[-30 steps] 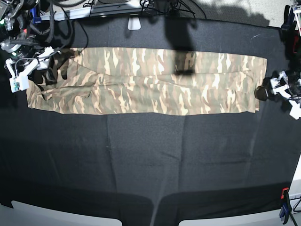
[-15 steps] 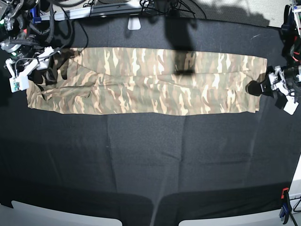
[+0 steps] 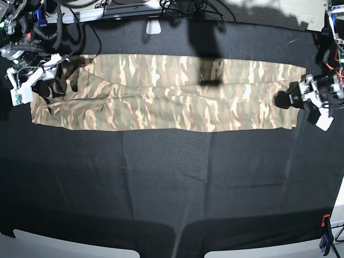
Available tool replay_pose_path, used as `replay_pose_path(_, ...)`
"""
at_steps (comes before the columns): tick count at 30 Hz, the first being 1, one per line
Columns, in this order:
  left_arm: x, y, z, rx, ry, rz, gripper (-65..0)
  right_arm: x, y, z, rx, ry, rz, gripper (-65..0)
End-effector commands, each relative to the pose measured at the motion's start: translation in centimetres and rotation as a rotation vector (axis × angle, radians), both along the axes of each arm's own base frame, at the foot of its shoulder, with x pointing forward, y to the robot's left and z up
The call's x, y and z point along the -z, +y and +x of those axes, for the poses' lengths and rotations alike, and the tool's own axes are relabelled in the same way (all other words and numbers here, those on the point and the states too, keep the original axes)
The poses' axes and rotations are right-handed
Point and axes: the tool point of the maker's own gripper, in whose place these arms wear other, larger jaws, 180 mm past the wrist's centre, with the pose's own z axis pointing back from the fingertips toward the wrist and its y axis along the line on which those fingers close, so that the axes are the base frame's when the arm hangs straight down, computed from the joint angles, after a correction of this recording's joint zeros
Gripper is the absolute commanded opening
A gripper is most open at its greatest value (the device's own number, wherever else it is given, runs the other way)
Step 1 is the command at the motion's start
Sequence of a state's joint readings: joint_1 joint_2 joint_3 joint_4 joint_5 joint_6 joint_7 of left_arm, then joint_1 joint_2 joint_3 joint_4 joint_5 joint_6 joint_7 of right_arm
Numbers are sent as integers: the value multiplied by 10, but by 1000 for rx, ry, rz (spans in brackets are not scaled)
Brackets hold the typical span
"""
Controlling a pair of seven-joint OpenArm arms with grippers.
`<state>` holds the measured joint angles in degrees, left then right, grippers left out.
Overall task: Layout the t-shirt on the table in an organized manner, then fold the t-shirt properly
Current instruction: 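Grasp the strip end nearest the left gripper with the left gripper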
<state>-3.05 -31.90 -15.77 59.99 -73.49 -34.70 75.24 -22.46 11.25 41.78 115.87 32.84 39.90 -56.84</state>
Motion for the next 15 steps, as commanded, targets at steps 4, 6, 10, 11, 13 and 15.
replay_pose_path(4,-7,3,7,3,-24,8,-224,-14,0,8,-13,-55,-9,-369)
replay_pose_path(6,-6,-1,5,9,-18,1,-238,-14,0,8,-13,-54,-9,-369)
replay_pose_path(10,-3,-5,1,31,2,-3,-240,-14,0,8,-13,-54,-9,-369)
replay_pose_path(11,-3,-5,1,31,2,-2,-241,-14,0,8,-13,-54,-9,-369)
replay_pose_path(13,-3,-5,-1,39,9,-2,-280,-14,0,8,-13,-54,-9,-369)
replay_pose_path(15,-2,-6,-3,46,15,-1,-381,-14,0,8,-13,-54,-9,-369)
